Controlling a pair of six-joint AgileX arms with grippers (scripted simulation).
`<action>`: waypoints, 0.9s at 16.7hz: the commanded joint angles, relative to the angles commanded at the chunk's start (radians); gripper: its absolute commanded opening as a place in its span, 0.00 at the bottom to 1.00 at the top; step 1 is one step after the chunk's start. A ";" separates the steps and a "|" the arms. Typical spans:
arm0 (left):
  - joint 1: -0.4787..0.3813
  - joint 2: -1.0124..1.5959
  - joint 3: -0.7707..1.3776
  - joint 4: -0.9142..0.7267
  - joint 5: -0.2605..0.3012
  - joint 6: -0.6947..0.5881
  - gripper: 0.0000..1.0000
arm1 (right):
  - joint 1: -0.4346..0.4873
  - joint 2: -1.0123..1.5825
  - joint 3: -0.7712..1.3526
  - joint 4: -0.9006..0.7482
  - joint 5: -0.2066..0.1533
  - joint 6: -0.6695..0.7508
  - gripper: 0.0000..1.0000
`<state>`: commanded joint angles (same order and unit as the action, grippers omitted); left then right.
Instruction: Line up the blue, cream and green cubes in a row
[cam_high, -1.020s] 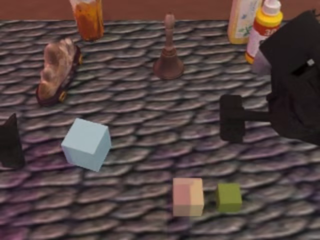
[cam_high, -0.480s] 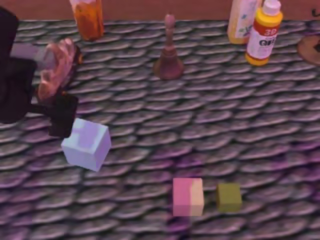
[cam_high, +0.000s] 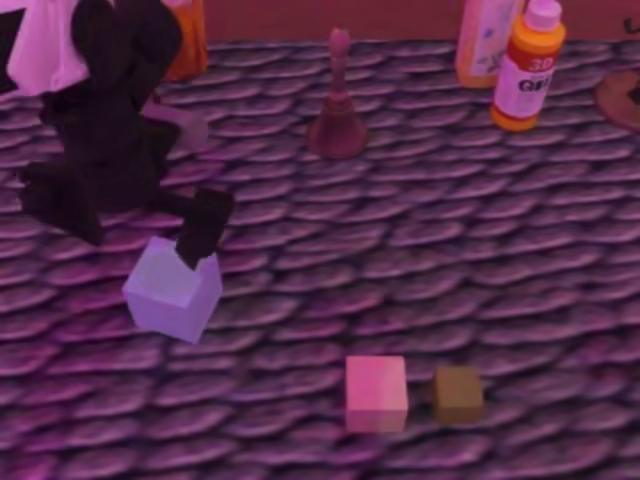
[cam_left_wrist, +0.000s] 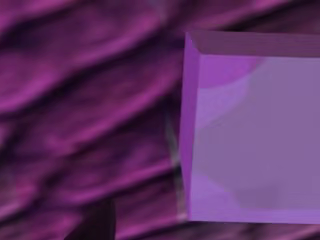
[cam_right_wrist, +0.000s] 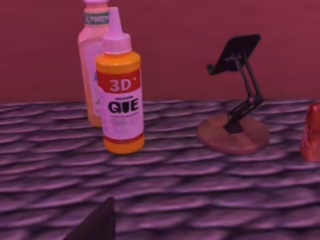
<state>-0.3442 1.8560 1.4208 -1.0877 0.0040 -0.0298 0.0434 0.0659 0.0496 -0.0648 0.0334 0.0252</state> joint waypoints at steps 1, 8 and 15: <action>-0.006 0.034 0.030 -0.017 -0.001 -0.001 1.00 | -0.013 -0.029 -0.020 0.026 -0.013 -0.011 1.00; -0.010 0.087 0.077 -0.040 -0.003 -0.002 1.00 | -0.033 -0.066 -0.050 0.065 -0.033 -0.025 1.00; -0.011 0.155 -0.046 0.156 -0.003 0.001 1.00 | -0.033 -0.066 -0.050 0.065 -0.033 -0.025 1.00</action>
<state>-0.3557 2.0112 1.3752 -0.9317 0.0015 -0.0287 0.0100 0.0000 0.0000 0.0000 0.0000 0.0000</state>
